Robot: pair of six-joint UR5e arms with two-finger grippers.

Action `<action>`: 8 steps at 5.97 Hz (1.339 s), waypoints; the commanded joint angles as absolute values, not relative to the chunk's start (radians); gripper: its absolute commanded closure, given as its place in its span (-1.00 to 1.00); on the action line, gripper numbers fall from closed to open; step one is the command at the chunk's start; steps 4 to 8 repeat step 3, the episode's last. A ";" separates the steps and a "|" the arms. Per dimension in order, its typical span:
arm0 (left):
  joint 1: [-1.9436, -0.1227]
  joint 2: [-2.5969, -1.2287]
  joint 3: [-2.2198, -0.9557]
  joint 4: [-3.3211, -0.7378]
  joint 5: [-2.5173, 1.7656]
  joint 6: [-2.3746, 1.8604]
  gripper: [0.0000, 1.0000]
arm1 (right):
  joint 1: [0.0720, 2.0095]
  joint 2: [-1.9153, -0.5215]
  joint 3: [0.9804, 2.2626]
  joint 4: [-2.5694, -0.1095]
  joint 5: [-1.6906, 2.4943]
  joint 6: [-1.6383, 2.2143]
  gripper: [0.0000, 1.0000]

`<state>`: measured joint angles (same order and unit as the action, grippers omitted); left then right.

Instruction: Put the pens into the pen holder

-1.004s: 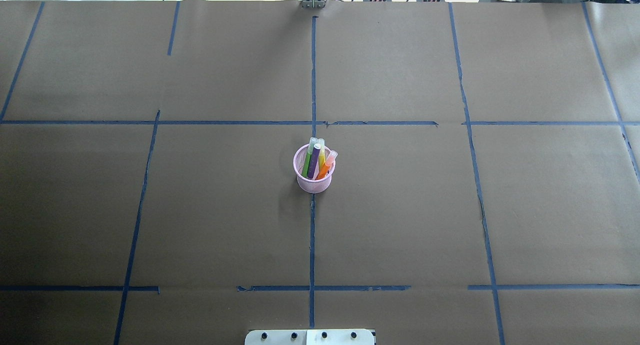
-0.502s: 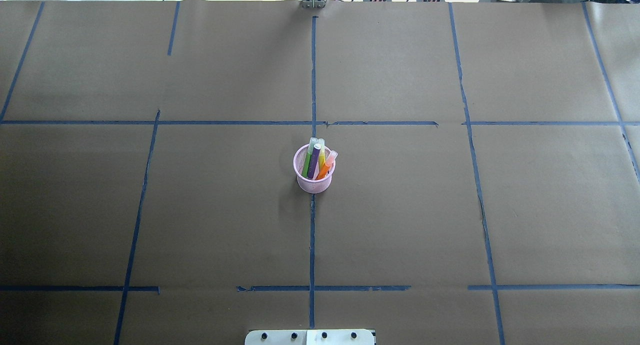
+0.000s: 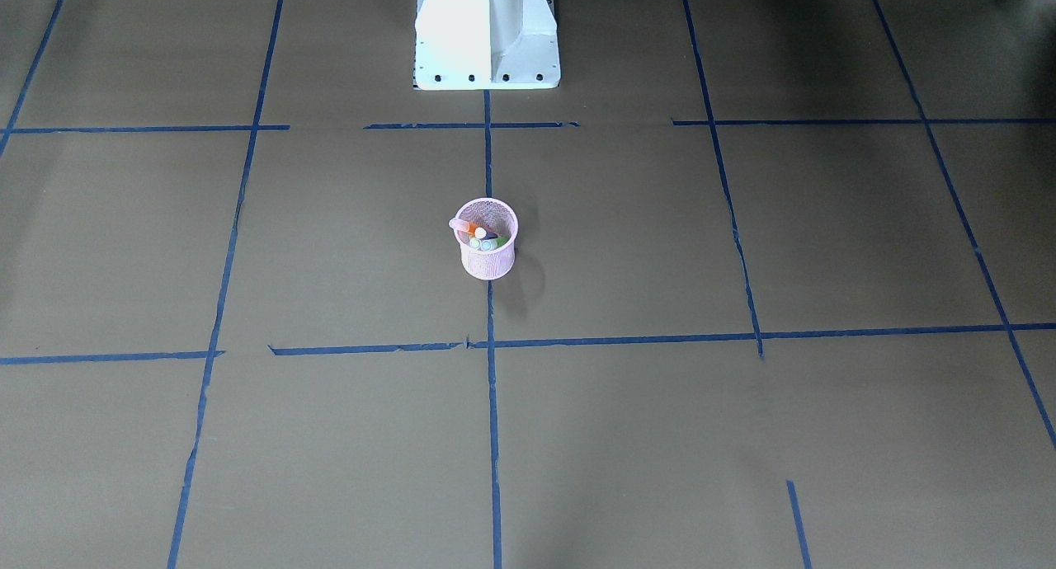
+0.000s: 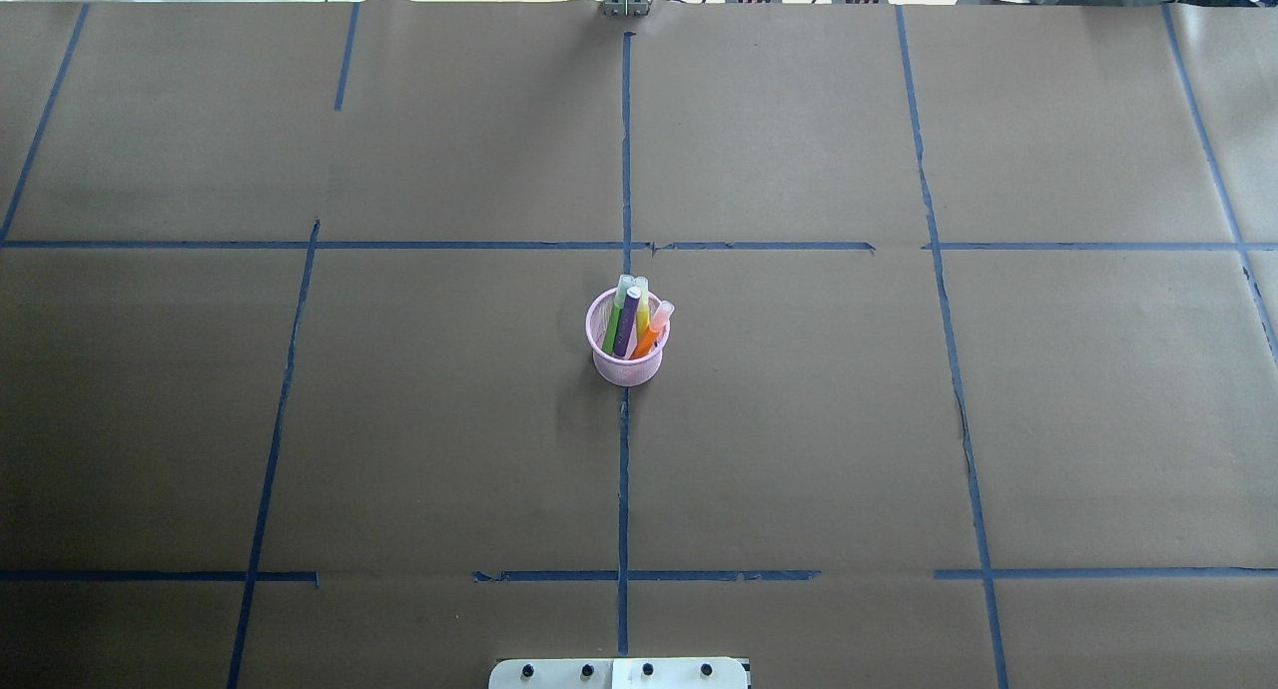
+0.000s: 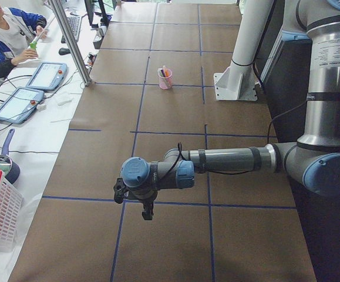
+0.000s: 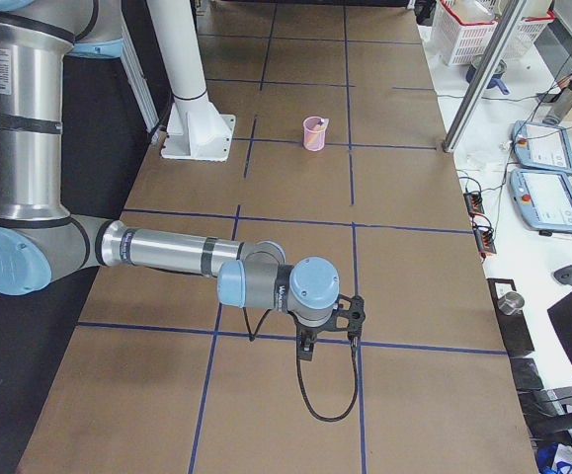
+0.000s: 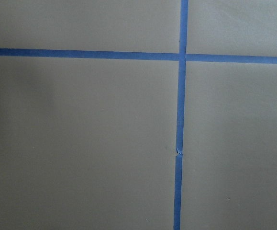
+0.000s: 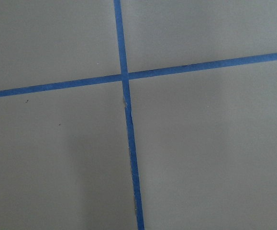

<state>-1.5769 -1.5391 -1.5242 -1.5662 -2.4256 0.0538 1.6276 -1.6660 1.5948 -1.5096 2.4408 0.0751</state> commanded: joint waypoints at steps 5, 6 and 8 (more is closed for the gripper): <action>-1.577 -1.545 -1.519 -1.565 -2.424 0.054 -1.00 | 1.628 -1.666 1.601 -1.508 2.444 0.075 -0.99; -1.577 -1.545 -1.519 -1.565 -2.424 0.054 -1.00 | 1.628 -1.666 1.601 -1.508 2.444 0.075 -0.99; -1.577 -1.545 -1.519 -1.565 -2.424 0.054 -1.00 | 1.628 -1.666 1.601 -1.508 2.444 0.075 -0.99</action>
